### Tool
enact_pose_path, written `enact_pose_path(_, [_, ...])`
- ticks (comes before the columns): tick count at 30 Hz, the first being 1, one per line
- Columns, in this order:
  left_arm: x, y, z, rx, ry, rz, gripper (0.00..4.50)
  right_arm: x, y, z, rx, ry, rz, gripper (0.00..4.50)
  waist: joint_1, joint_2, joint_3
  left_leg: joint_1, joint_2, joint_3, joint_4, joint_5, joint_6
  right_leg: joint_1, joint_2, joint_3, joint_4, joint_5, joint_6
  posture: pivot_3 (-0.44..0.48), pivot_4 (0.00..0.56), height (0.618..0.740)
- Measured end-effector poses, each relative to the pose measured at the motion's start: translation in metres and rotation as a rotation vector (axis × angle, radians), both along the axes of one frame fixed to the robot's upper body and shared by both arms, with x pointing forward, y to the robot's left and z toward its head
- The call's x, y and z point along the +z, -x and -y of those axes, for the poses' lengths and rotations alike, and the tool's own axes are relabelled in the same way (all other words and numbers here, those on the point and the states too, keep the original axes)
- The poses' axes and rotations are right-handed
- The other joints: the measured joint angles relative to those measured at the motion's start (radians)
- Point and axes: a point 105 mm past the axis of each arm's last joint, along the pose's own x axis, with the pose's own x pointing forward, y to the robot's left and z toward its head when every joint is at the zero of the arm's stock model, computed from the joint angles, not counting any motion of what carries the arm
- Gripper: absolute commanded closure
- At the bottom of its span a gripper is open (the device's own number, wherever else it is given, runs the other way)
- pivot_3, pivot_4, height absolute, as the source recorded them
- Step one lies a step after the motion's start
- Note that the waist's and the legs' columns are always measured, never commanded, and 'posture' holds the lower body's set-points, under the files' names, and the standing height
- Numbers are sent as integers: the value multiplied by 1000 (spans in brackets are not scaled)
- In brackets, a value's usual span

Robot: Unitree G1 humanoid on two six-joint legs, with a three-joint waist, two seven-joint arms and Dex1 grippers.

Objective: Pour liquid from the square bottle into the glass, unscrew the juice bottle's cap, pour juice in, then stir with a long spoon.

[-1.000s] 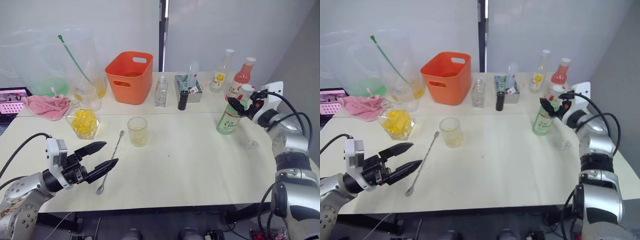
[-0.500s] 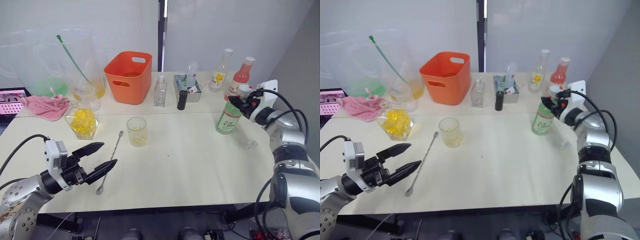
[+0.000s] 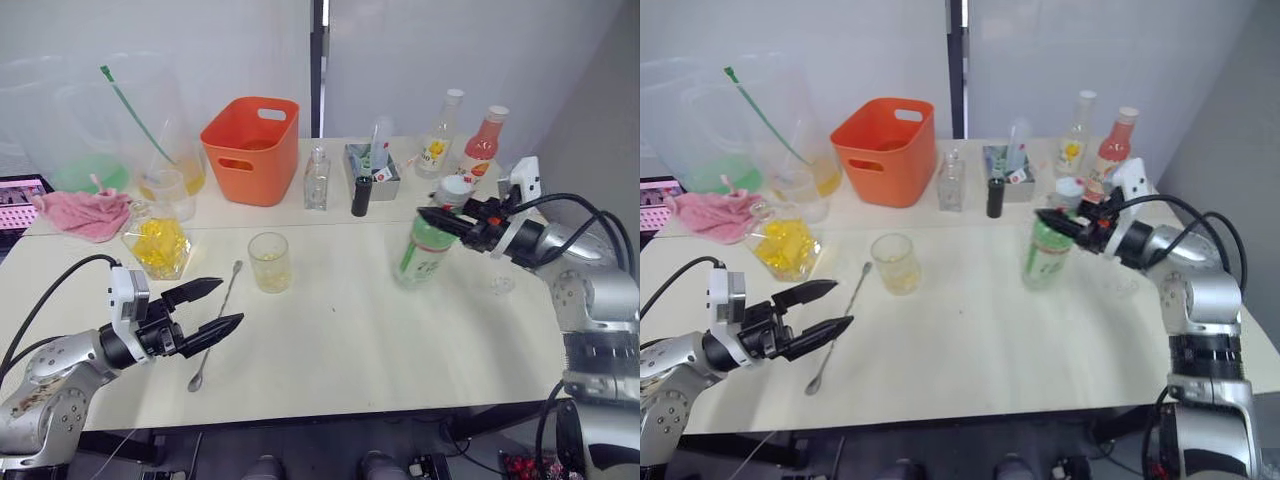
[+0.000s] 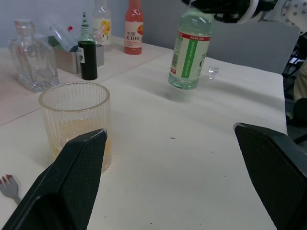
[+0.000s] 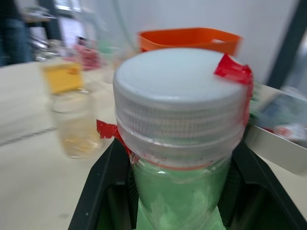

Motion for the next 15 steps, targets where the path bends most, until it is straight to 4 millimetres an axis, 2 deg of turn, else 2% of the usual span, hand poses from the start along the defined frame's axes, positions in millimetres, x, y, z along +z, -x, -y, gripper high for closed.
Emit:
enact_pose_path(3, [-1,-2,2,-21,-3,-8,0,2,20,-20,74,22,3,3037,7,0,0,0,0,-1,1,0,0,1,0,-1,-1,0,0,0,150,740])
enact_pose_path(8, [4,-5,8,-70,-64,17,0,-20,46,-87,249,100,-20,3038,2,0,0,0,0,-1,1,0,0,0,1,-1,0,0,0,0,150,740])
enact_pose_path(11, [-2,2,7,-74,-81,-8,0,-25,54,-103,278,89,-26,3038,3,-1,0,-1,0,-1,1,0,0,0,0,-1,-1,0,0,0,150,740])
enact_pose_path(15, [-6,7,5,-64,-86,-24,0,-43,61,-118,306,98,-68,3038,6,-1,0,-1,0,-1,1,0,0,0,0,-1,-1,0,0,0,150,740])
